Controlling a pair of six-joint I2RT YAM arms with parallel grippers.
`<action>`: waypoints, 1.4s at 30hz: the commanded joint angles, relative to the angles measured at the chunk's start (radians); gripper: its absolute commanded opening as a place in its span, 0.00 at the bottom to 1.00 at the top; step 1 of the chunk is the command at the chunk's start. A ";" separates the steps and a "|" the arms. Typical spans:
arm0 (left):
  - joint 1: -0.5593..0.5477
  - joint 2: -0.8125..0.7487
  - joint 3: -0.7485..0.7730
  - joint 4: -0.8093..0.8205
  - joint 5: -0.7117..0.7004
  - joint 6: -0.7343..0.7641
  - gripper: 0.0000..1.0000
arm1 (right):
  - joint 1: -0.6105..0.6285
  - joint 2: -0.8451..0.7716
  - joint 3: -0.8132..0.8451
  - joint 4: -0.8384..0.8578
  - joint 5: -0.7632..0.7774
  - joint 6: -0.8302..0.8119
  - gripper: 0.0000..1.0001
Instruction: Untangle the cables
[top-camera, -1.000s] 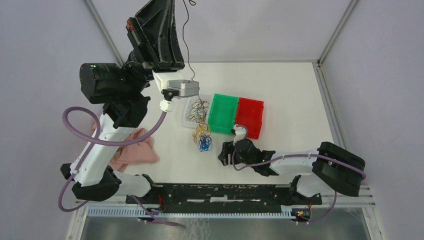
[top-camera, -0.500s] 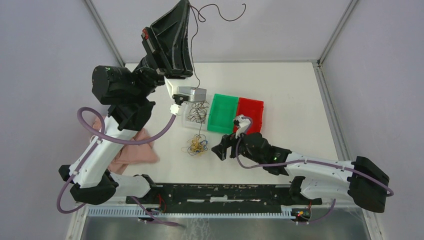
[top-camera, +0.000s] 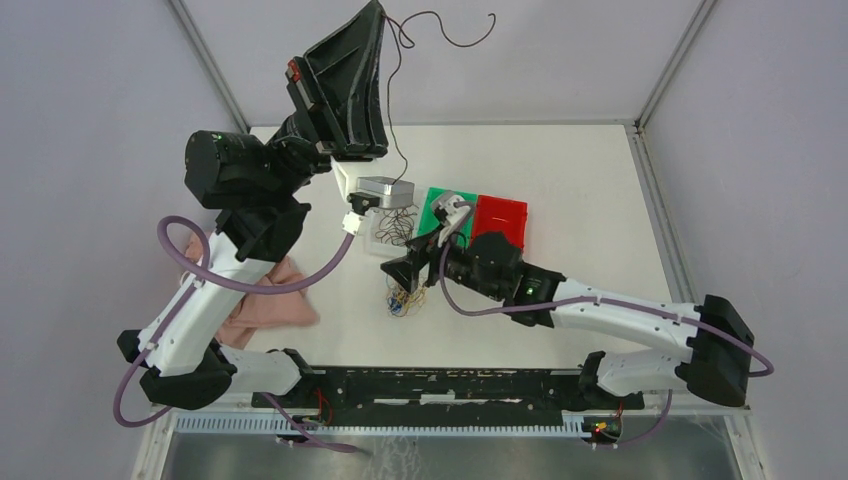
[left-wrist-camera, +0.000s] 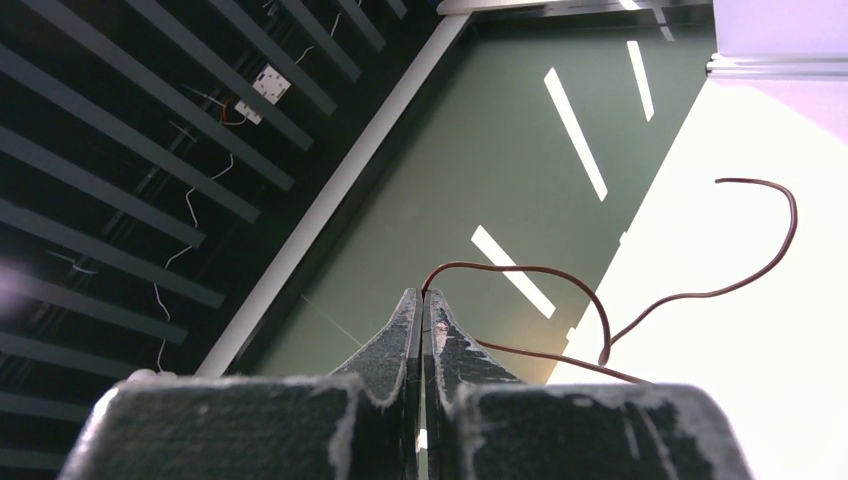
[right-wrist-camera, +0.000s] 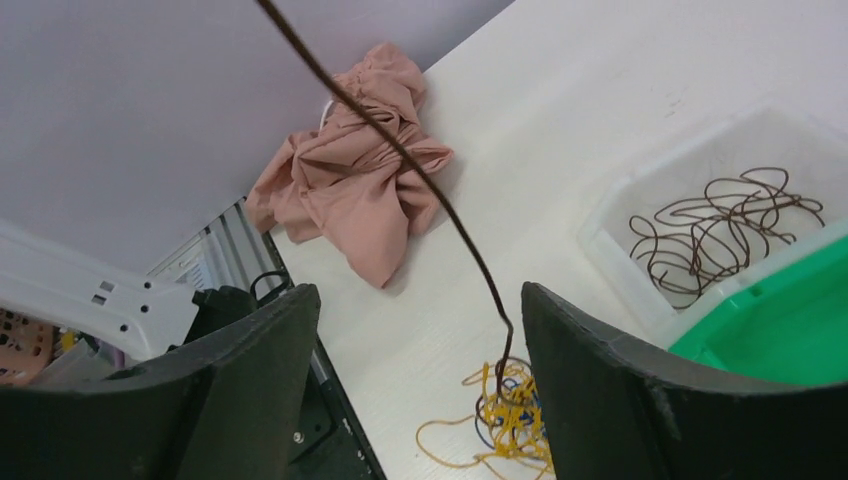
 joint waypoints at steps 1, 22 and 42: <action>-0.005 -0.018 0.026 0.014 0.027 0.036 0.04 | 0.005 0.102 0.114 -0.005 0.028 -0.004 0.76; -0.005 0.141 0.433 -0.124 0.081 0.096 0.04 | 0.003 0.420 -0.101 0.250 -0.073 0.261 0.38; -0.005 0.320 0.797 -0.146 0.139 0.300 0.04 | 0.004 0.475 -0.446 0.489 0.043 0.324 0.72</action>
